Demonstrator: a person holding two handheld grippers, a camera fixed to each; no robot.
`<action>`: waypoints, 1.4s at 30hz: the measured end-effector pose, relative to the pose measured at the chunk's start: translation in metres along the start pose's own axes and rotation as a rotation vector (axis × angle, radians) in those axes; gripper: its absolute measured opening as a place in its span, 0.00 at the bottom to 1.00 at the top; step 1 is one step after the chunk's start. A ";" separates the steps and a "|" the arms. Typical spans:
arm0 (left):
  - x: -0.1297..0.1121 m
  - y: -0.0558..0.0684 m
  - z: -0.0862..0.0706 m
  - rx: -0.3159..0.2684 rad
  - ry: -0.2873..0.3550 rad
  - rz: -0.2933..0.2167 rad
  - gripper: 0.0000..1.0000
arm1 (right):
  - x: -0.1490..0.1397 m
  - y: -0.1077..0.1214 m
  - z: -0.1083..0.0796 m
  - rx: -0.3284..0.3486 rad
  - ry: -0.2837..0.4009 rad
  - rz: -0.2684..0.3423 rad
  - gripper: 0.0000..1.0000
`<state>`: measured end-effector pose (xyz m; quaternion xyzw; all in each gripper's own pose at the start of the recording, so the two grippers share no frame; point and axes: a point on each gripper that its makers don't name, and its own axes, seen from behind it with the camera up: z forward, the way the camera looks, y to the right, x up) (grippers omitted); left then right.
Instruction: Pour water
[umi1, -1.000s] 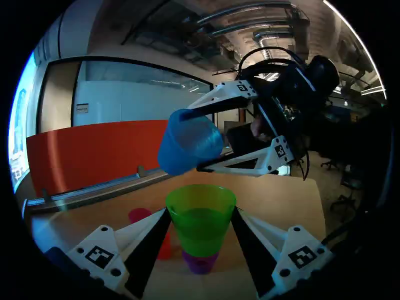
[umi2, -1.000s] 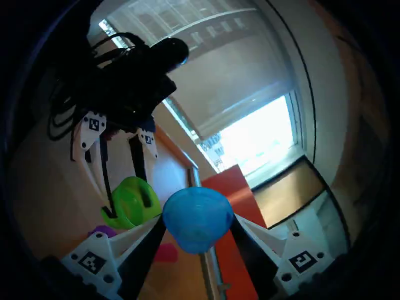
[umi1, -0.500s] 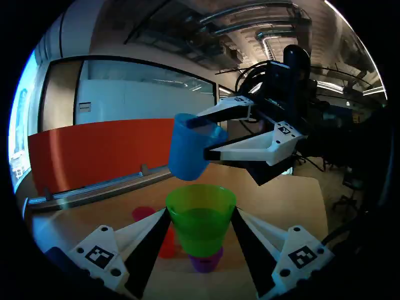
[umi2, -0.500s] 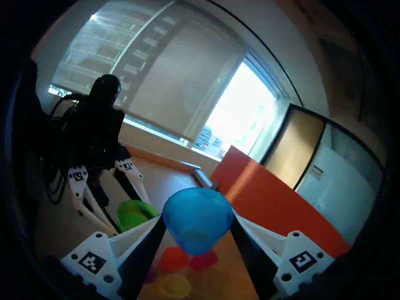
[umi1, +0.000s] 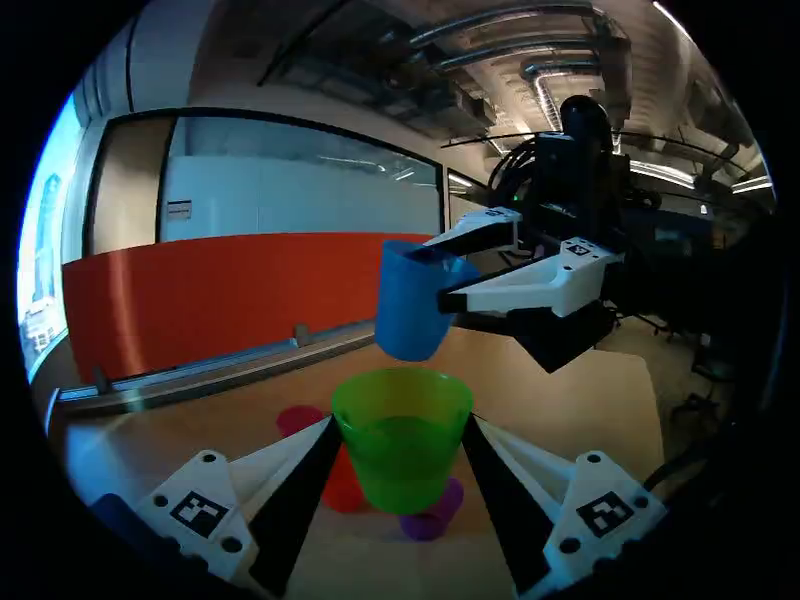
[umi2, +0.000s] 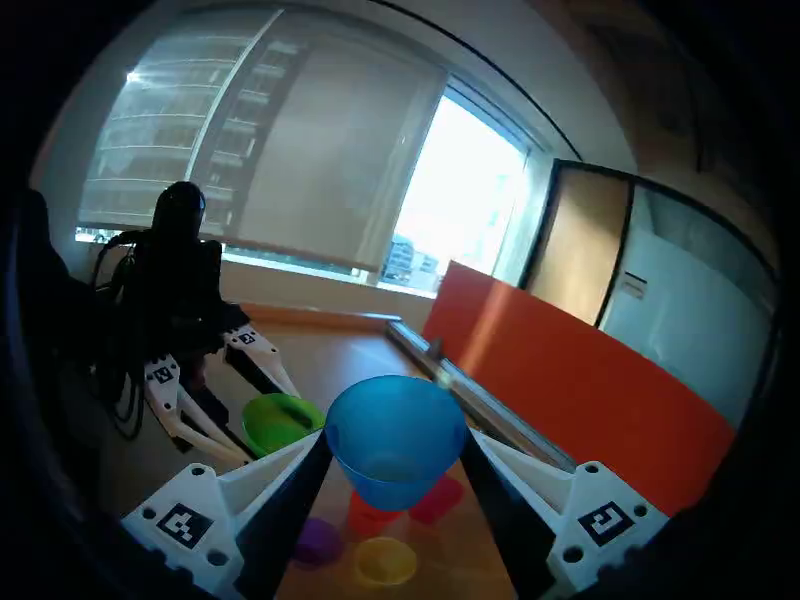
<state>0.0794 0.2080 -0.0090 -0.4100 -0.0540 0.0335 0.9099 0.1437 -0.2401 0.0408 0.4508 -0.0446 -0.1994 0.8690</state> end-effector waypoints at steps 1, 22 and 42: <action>-0.001 -0.002 0.000 0.003 -0.002 -0.002 0.84 | -0.002 0.001 -0.001 -0.004 -0.004 0.005 0.91; -0.032 -0.022 0.001 0.028 -0.017 -0.021 0.85 | -0.073 0.012 -0.028 -0.056 -0.084 0.093 0.91; -0.082 -0.035 -0.001 0.046 -0.132 0.003 0.85 | -0.146 0.003 -0.036 -0.055 -0.167 0.170 0.91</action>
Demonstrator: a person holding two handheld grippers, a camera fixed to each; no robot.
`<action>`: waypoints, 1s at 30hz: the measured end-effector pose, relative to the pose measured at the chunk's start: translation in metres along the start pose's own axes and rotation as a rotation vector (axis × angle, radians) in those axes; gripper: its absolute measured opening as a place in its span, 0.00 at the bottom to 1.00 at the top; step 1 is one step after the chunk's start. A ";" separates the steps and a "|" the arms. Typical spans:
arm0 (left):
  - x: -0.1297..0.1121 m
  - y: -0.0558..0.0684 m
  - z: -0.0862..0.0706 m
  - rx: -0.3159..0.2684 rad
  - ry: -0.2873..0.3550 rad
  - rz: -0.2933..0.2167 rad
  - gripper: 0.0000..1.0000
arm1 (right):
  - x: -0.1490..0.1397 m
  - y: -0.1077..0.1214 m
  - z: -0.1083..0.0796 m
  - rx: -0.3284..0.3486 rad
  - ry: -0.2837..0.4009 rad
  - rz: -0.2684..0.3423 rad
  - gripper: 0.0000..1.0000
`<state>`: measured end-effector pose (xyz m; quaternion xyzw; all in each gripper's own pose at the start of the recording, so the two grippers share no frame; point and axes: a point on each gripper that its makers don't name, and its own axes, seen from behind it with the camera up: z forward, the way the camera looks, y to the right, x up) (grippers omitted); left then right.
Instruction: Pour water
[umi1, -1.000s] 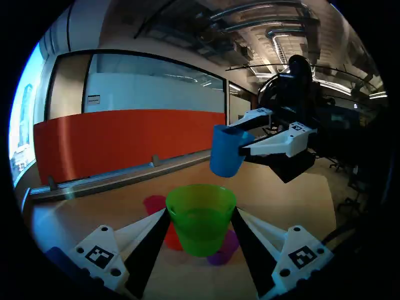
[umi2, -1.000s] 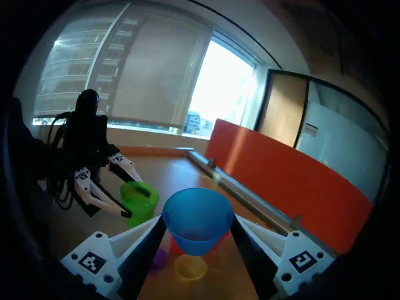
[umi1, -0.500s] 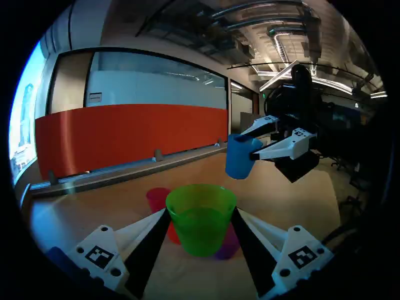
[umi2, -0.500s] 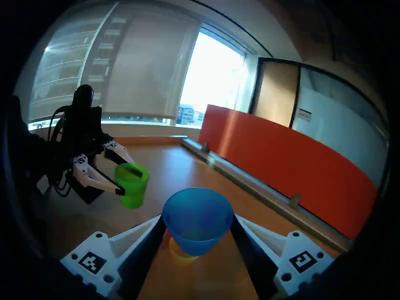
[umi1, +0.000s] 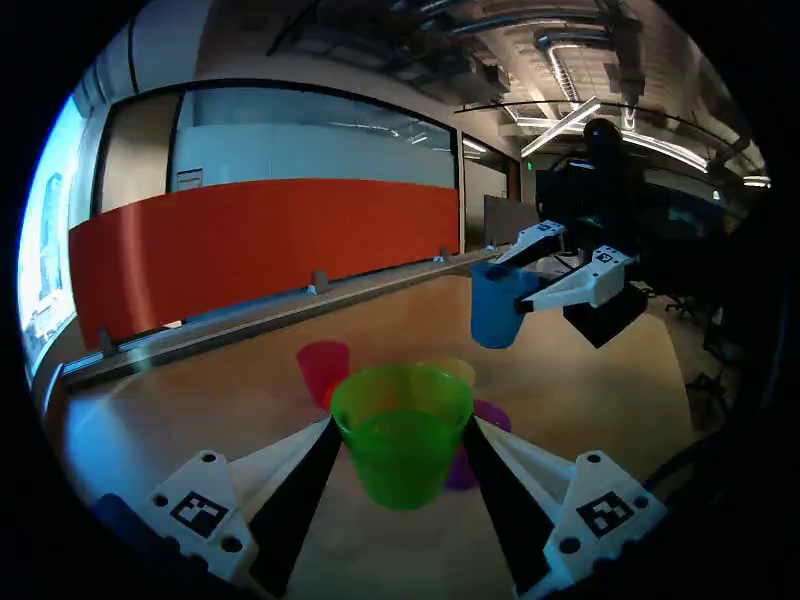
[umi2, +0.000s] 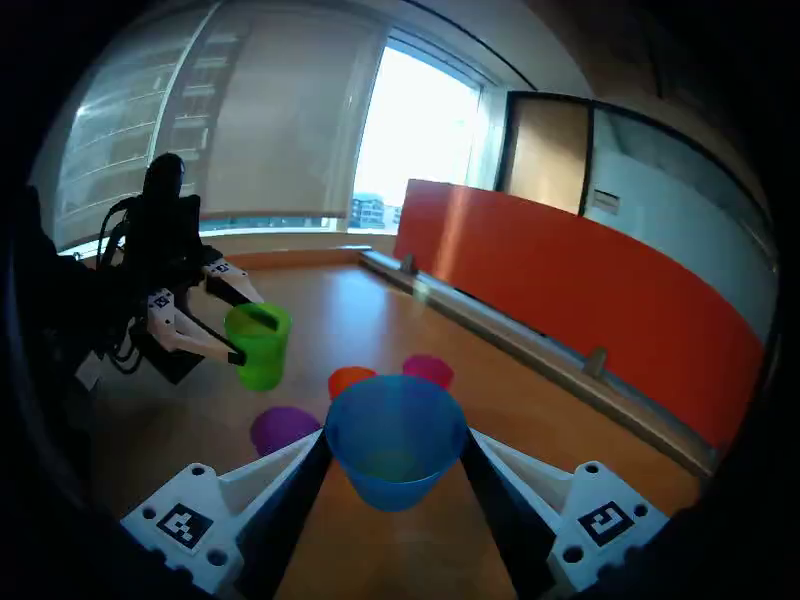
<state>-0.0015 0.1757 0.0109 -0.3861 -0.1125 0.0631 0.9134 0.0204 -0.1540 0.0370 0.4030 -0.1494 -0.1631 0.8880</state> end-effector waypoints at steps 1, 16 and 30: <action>-0.002 0.000 0.000 0.000 -0.008 0.001 0.85 | -0.003 -0.001 0.000 0.002 -0.005 0.002 0.91; -0.030 0.002 0.007 -0.014 -0.127 0.048 0.85 | -0.044 -0.006 0.000 0.040 -0.101 0.012 0.91; -0.049 0.007 0.009 -0.038 -0.218 0.078 0.84 | -0.074 -0.014 0.002 0.096 -0.204 0.023 0.91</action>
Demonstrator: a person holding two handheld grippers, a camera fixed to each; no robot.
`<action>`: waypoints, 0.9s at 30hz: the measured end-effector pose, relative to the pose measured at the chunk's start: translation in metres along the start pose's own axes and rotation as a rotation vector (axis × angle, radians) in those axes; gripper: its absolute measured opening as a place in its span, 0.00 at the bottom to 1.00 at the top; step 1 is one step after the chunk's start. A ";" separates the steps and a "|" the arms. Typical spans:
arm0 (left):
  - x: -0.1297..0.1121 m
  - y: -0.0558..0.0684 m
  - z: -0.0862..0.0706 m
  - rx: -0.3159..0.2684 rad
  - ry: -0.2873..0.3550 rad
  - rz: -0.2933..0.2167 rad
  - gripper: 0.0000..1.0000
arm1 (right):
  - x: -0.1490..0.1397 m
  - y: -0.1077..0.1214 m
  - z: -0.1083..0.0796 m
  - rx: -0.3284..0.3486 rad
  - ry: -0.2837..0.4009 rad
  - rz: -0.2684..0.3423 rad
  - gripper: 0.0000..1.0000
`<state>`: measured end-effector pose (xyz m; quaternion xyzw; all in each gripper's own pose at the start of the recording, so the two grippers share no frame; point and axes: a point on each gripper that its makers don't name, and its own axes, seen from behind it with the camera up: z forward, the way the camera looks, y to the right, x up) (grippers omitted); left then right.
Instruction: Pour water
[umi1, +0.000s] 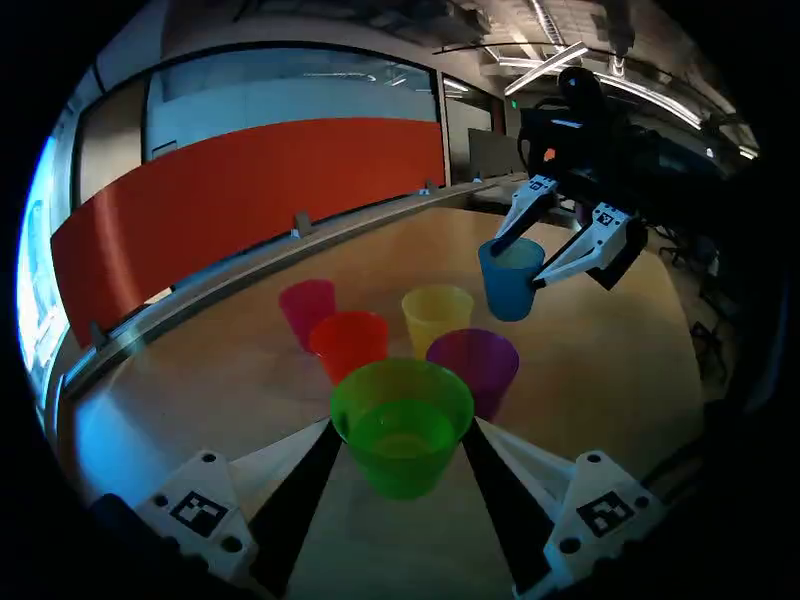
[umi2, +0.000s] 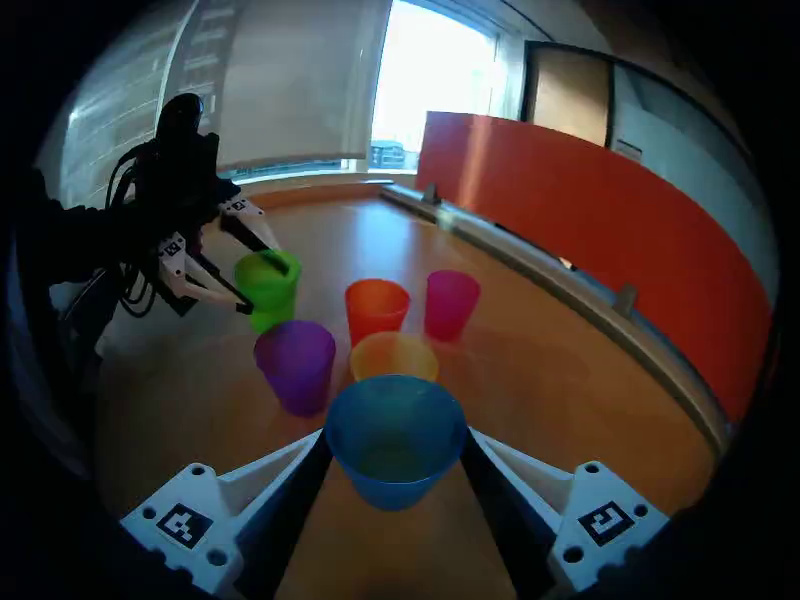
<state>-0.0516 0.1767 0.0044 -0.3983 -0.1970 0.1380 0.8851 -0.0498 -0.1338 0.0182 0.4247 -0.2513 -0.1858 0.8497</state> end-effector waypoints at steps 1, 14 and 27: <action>-0.001 0.000 0.001 -0.001 -0.005 -0.001 0.84 | -0.001 0.000 0.001 0.004 -0.004 0.004 0.92; -0.015 0.001 0.005 -0.016 -0.070 0.011 0.85 | -0.027 -0.005 0.009 0.042 -0.088 0.007 0.92; -0.023 0.000 0.010 -0.023 -0.095 0.011 0.85 | -0.033 -0.006 0.018 0.048 -0.100 0.015 0.92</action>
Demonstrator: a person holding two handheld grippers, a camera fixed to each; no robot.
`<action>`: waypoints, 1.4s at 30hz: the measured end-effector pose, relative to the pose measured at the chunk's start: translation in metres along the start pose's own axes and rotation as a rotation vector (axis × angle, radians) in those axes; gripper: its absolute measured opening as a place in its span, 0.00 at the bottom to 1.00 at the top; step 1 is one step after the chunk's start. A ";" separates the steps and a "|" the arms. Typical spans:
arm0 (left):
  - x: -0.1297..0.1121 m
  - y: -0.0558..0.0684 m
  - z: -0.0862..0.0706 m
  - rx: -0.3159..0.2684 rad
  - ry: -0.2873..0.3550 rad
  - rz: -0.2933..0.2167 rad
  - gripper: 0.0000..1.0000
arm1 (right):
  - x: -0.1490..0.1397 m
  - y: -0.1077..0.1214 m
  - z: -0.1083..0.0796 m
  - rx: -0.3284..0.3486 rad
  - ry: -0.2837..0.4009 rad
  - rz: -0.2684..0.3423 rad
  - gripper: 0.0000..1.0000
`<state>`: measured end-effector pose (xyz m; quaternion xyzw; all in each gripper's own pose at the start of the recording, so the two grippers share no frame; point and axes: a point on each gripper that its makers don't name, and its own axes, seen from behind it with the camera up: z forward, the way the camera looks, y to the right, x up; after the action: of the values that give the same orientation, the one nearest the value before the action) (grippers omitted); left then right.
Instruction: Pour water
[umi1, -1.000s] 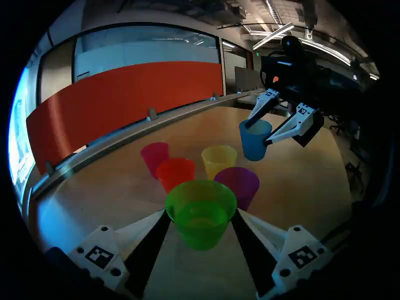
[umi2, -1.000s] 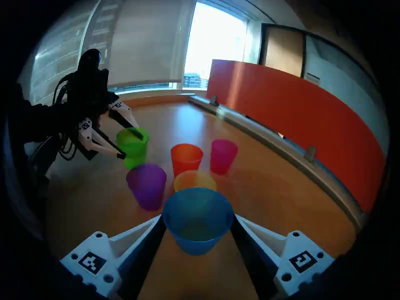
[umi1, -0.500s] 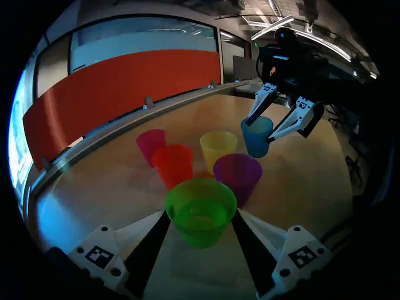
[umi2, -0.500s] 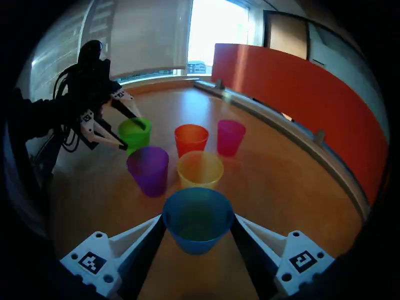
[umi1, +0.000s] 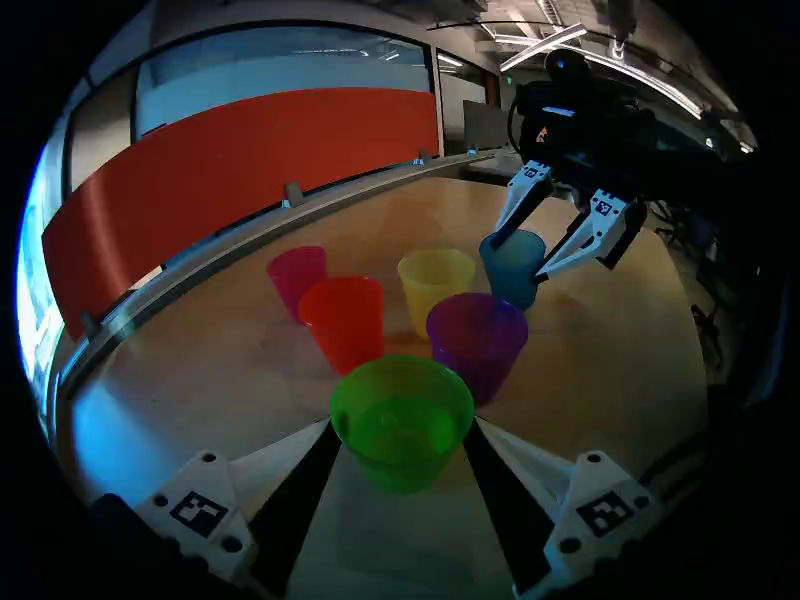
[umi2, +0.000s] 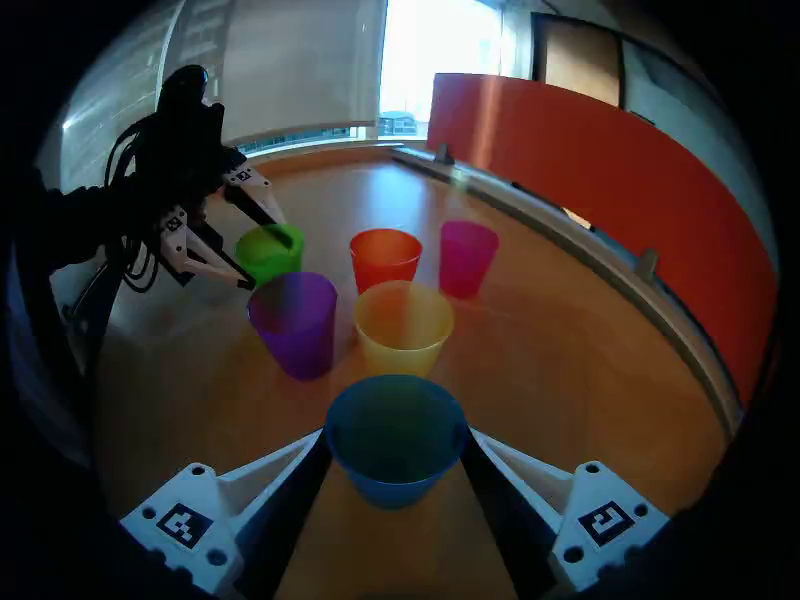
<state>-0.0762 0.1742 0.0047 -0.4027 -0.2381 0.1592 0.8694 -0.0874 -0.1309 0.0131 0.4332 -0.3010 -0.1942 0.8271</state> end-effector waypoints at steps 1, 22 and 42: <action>0.000 0.000 0.000 0.000 0.000 -0.001 0.85 | 0.000 0.000 0.000 -0.001 0.002 0.003 0.92; -0.006 0.001 0.004 0.000 -0.005 -0.012 0.85 | -0.013 0.000 -0.005 -0.002 -0.012 0.018 0.92; -0.009 0.001 -0.001 -0.011 -0.004 -0.048 0.86 | -0.022 -0.004 -0.003 -0.017 -0.048 0.004 1.00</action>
<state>-0.0837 0.1703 0.0005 -0.4011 -0.2502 0.1375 0.8704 -0.1021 -0.1186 0.0013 0.4209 -0.3200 -0.2057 0.8235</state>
